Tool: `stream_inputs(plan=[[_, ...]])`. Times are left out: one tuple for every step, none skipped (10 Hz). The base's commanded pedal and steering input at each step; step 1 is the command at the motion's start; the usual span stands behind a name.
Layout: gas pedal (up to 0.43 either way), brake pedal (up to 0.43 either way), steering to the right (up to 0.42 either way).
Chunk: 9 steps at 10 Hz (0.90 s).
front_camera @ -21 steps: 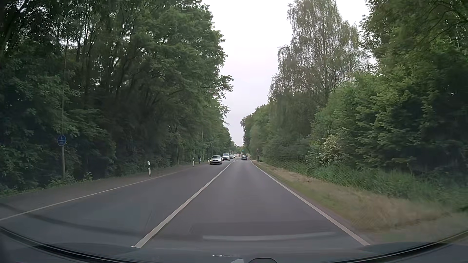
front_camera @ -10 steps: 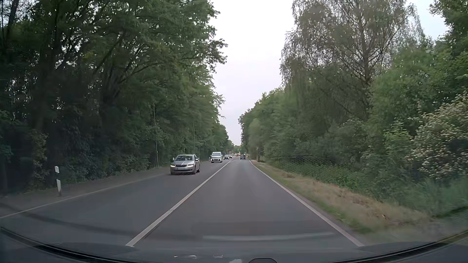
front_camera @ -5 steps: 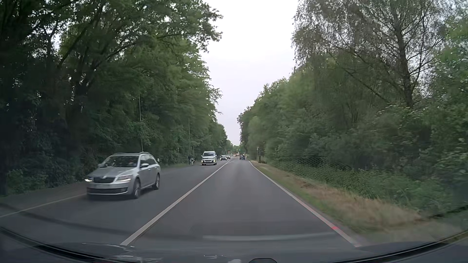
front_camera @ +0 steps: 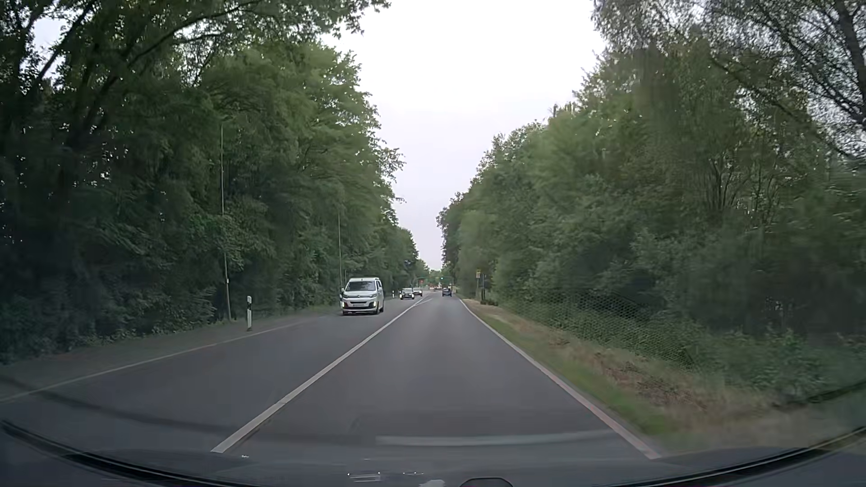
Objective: Follow the waypoints while adhering to traffic rules and regulations
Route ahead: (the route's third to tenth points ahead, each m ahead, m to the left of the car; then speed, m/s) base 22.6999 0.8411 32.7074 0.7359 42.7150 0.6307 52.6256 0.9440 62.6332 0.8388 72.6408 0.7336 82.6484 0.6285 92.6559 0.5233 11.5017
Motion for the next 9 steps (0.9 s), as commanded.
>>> stream_inputs(plan=[[0.268, 0.000, 0.002], [0.268, 0.000, 0.001], [0.268, 0.000, 0.000], [0.260, 0.000, 0.000], [0.260, 0.000, 0.000], [0.260, 0.000, -0.001], [0.260, 0.000, -0.001], [0.260, 0.000, -0.002], [0.248, 0.000, -0.008]])
